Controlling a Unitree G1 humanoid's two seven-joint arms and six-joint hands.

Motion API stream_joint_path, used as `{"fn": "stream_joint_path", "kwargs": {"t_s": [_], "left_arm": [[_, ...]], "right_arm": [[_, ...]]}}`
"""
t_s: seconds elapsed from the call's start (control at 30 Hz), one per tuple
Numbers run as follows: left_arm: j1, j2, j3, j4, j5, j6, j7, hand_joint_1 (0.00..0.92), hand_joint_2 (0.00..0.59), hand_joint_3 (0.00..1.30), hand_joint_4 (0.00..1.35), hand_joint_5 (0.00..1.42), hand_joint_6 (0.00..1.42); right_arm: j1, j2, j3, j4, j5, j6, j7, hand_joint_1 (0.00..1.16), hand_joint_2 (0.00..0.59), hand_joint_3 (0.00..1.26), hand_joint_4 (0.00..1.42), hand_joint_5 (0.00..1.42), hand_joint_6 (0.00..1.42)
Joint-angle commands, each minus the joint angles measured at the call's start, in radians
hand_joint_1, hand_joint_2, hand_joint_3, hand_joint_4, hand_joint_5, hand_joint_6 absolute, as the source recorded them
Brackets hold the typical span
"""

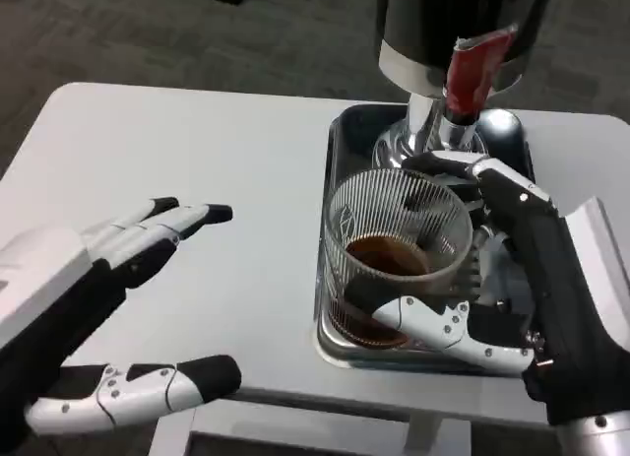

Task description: Grasp the cup under the faucet to collect the drink, then remove the cup.

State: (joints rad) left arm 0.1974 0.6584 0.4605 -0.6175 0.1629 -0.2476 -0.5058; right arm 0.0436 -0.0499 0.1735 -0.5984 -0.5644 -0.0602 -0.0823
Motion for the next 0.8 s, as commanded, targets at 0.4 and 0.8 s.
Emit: {"fn": "stream_joint_path", "kwargs": {"t_s": [0.4,0.8], "left_arm": [[0.004,0.003,0.008,0.018,-0.003,-0.008,0.009,0.0,0.089,0.11,0.0,0.01,0.08],[-0.016,0.01,-0.005,0.038,-0.001,-0.01,0.007,0.0,0.09,0.11,0.0,0.01,0.08]], "right_arm": [[-0.021,0.013,0.008,-0.01,-0.003,-0.008,-0.01,0.91,0.151,1.05,1.21,1.42,1.42],[-0.032,0.012,0.004,0.002,-0.002,-0.003,-0.011,0.91,0.151,1.05,1.22,1.42,1.42]]}}
